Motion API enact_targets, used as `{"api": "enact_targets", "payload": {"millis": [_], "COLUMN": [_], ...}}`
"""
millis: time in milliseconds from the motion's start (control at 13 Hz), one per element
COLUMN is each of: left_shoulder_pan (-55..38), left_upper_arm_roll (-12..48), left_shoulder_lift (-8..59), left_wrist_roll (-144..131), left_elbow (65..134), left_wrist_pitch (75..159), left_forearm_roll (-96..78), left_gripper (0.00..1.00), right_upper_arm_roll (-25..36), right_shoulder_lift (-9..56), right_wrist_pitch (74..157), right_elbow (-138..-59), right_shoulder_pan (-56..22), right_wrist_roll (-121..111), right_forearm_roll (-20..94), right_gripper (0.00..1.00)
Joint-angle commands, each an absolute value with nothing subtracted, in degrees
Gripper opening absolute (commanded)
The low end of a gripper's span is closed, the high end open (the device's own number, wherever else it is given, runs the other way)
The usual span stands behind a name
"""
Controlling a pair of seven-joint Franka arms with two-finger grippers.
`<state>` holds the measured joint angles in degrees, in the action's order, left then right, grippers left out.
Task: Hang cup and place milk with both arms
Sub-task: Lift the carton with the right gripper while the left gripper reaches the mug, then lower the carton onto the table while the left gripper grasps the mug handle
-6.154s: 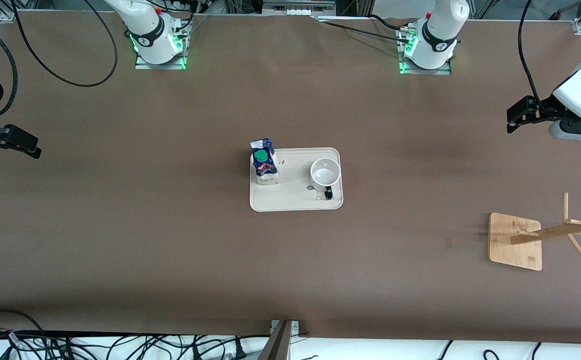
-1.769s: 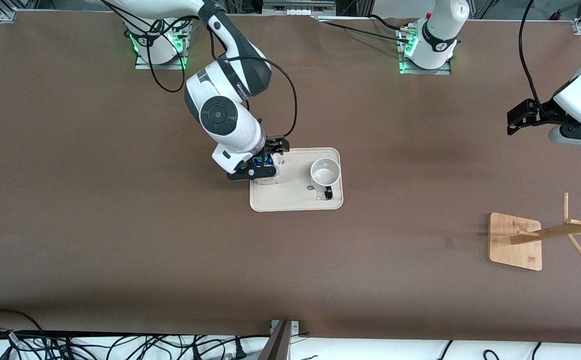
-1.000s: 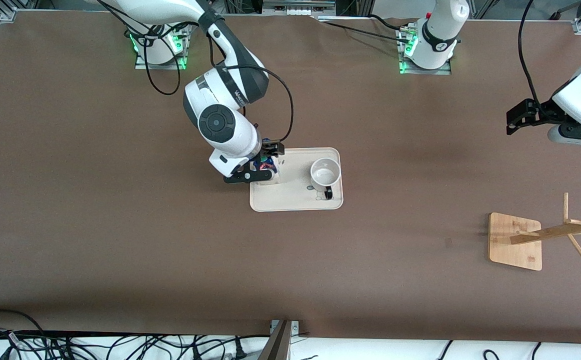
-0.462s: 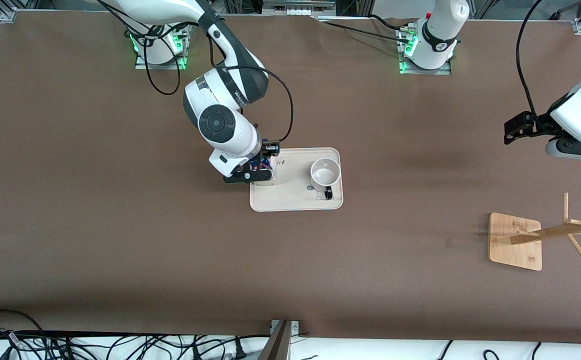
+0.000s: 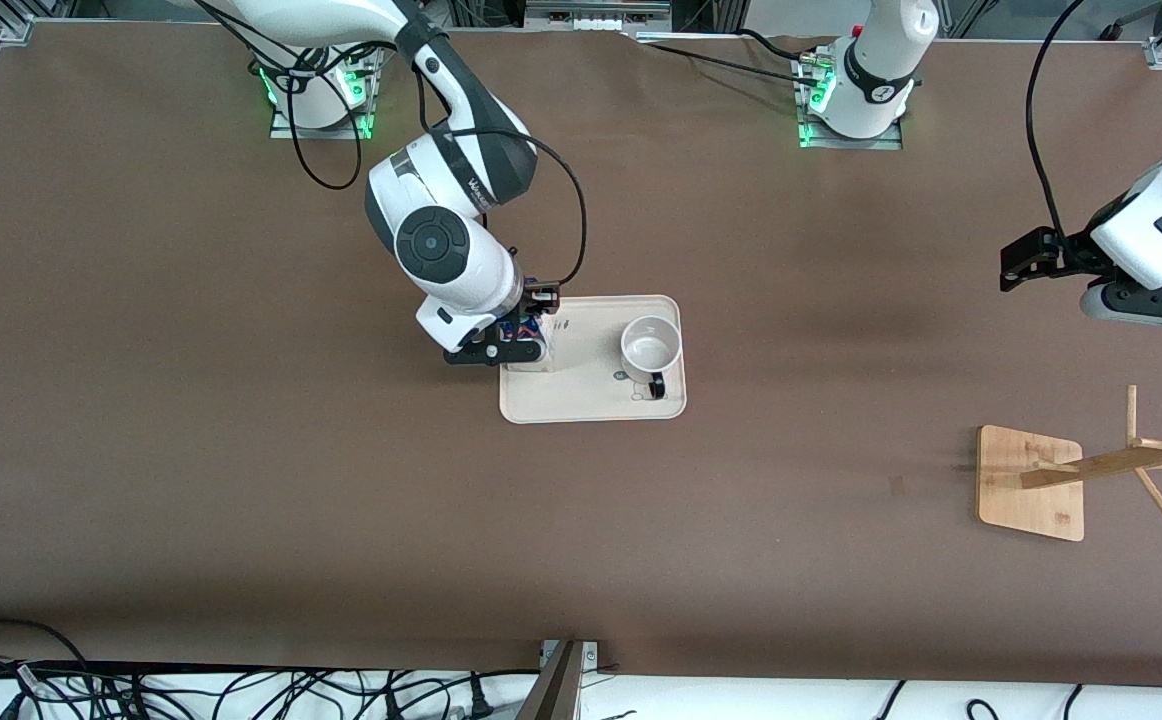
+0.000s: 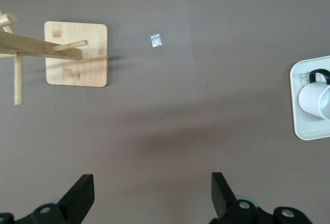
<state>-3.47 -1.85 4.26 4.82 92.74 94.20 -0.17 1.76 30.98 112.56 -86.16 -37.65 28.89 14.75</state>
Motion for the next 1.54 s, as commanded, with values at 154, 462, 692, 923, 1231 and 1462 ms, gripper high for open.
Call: {"api": "enact_targets", "payload": {"millis": [154,462,692,923,1231,1462], "left_shoulder_pan": [-7.0,-12.2,-18.0,-23.6,-31.9,-36.1], "left_upper_arm_roll": [-0.4,1.4,1.5,1.6,1.4,1.2], "left_shoulder_lift": [7.2,11.0,15.0,20.5,28.8,33.6], "left_wrist_roll": [-8.9,-21.3,-32.3,-46.0,-60.1,-60.8], "left_elbow": [91.2,91.1,91.1,91.0,90.9,90.9], "left_wrist_pitch": [92.8,96.7,102.7,109.2,120.6,128.1], "left_forearm_roll": [-2.9,-3.1,-3.1,-4.6,-7.2,-5.3], "left_gripper": [1.0,1.0,1.0,1.0,1.0,1.0], "right_upper_arm_roll": [5.4,21.9,33.1,36.9,36.9,36.8], "right_shoulder_lift": [18.2,15.6,16.1,18.9,23.5,23.5], "right_wrist_pitch": [100.1,81.2,76.8,76.7,77.6,84.3], "right_elbow": [-86.7,-78.7,-77.1,-78.7,-81.0,-87.1], "right_shoulder_pan": [-37.8,-37.7,-37.4,-33.2,-31.4,-30.6], "right_wrist_roll": [29.7,24.2,8.3,-0.3,-0.4,-3.1], "right_forearm_roll": [14.7,12.1,10.6,10.6,9.4,9.9], "right_gripper": [0.41,0.41,0.41,0.41,0.41,0.41]}}
